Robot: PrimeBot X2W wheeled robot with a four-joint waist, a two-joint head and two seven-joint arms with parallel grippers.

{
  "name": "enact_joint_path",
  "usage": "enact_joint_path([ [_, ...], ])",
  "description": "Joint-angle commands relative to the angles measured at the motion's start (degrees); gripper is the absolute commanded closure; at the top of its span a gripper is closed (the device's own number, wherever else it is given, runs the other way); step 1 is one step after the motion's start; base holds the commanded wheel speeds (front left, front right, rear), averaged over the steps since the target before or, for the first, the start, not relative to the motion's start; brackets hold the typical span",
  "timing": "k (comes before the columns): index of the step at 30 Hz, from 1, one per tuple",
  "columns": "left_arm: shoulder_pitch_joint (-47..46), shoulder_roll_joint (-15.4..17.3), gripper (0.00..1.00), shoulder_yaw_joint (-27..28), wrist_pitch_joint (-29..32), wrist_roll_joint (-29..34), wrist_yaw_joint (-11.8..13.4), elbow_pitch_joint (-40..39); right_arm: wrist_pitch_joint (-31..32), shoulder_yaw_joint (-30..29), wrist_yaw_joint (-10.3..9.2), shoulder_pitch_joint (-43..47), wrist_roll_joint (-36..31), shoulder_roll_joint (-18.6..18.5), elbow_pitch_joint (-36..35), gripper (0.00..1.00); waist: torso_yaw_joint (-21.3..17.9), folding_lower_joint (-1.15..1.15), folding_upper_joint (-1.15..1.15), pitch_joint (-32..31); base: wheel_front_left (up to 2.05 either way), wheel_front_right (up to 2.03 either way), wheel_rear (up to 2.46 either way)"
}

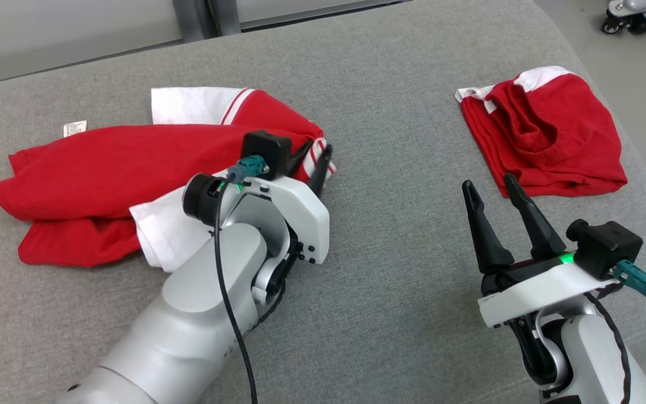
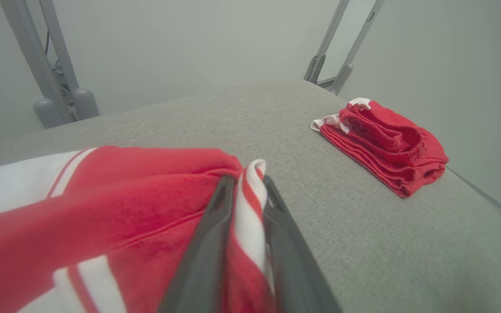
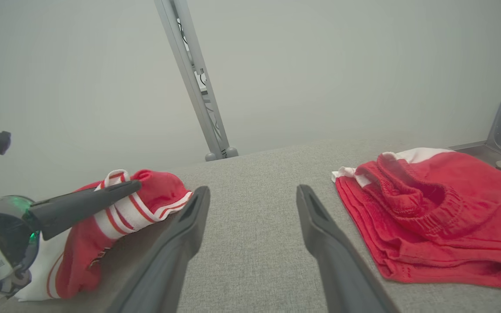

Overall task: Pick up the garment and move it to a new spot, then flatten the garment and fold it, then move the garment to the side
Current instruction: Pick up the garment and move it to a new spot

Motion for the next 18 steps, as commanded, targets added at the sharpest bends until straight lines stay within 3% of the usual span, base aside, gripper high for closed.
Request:
enact_joint_path([
  [1, -0.9, 0.3, 0.01, -1.5, -0.9, -1.1, 0.4, 0.5, -0.5, 0.0, 0.01, -0.6, 0.3, -0.3, 0.6, 0.00, 0.0, 0.00, 0.00, -0.4, 0.00, 0.00, 0.00],
  [9, -2.4, 0.3, 0.00, -7.8, -5.4, -6.1, 0.4, -0.3, -0.8, -1.6, 0.01, -0.1, -0.9, -0.3, 1.8, 0.00, 1.8, 0.00, 0.00, -2.9, 0.00, 0.00, 0.00],
  [18, -0.7, 0.5, 0.00, -10.6, -9.1, -9.0, 0.7, 2.0, 1.1, -4.7, 0.01, 3.7, -2.8, -0.3, 0.0, 0.00, 8.1, 0.00, 0.00, -7.6, 0.00, 0.00, 0.00],
])
